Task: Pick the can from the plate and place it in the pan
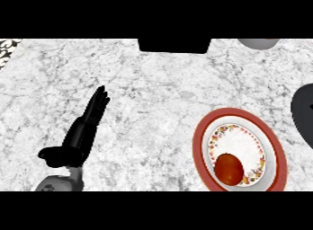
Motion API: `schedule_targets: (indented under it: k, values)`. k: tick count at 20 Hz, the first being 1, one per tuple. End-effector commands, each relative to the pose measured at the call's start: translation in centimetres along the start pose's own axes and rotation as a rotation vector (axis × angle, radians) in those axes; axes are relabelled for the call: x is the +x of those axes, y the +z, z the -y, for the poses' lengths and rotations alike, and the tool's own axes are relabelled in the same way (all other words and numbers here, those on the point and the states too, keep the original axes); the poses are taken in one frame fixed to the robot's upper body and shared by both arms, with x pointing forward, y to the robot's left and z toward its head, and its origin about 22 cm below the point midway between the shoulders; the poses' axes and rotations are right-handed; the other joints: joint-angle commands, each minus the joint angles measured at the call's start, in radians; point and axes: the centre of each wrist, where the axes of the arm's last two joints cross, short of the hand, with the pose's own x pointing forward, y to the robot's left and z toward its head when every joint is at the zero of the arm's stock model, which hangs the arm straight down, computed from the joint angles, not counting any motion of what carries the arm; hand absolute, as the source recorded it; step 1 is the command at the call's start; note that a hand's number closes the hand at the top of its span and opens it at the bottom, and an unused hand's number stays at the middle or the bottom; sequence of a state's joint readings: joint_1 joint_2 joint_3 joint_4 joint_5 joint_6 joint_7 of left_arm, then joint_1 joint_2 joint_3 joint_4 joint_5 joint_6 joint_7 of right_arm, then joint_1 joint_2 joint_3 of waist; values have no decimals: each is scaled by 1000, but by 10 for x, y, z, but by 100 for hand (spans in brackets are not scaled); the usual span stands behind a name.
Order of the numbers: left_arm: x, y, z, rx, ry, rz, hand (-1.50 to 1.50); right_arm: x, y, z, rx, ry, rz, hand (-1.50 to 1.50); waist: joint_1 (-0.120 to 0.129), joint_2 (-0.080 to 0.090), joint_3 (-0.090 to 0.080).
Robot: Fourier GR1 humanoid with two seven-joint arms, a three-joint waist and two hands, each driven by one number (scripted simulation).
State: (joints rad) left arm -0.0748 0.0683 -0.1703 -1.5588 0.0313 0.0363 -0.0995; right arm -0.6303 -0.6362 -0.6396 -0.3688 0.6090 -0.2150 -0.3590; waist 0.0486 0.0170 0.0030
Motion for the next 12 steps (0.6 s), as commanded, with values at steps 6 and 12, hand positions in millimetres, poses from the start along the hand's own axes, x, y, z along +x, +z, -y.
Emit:
schedule_targets:
  k: [6, 12]
  values:
    - [-5, 12, -10, 24, 4, 1, 0, -20, -1, 44, -129, -347, 77, -150, -28, -7, 1]
    - [-8, 3, -21, 53, -4, -24, 0, -59, 21, 69, -67, -496, 73, -150, -44, -11, -1]
